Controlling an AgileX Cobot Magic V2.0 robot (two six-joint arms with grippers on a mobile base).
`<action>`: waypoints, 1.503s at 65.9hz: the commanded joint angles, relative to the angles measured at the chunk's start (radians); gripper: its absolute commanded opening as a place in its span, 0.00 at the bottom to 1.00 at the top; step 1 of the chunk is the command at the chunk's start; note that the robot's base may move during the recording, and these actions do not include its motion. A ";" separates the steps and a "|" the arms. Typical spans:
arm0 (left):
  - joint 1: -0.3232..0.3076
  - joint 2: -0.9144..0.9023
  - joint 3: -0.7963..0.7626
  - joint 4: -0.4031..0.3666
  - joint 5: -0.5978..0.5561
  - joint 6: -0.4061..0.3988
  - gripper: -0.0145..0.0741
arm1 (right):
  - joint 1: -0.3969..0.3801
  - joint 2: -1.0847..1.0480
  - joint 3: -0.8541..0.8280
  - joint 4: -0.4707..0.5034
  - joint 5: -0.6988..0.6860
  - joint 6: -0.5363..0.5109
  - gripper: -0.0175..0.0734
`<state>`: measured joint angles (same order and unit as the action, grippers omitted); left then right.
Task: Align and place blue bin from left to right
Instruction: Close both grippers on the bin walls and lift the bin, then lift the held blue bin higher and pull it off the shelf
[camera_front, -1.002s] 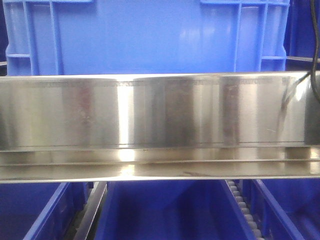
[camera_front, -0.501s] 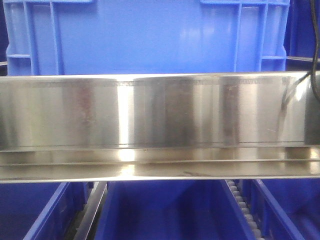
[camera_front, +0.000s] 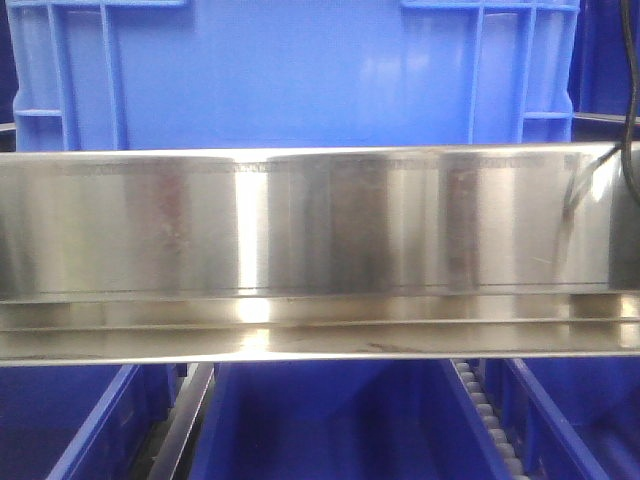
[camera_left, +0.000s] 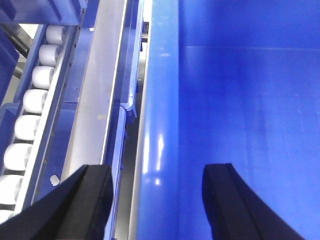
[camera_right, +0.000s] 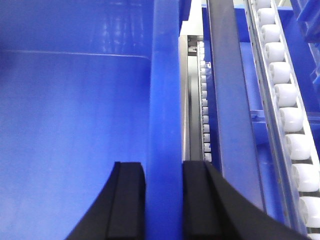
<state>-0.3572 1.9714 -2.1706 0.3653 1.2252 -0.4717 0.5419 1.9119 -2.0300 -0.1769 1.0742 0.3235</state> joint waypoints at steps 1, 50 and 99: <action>-0.004 -0.001 -0.008 0.000 -0.004 -0.009 0.48 | -0.003 0.000 -0.005 -0.013 -0.010 -0.011 0.12; -0.004 -0.001 -0.008 -0.027 -0.004 -0.009 0.04 | -0.003 0.000 -0.005 -0.011 -0.036 -0.011 0.12; -0.069 -0.162 -0.008 0.003 -0.004 -0.013 0.04 | 0.006 -0.189 -0.005 -0.032 0.036 0.052 0.11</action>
<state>-0.4091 1.8614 -2.1671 0.3369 1.2675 -0.4753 0.5419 1.7719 -2.0224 -0.1821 1.1391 0.3557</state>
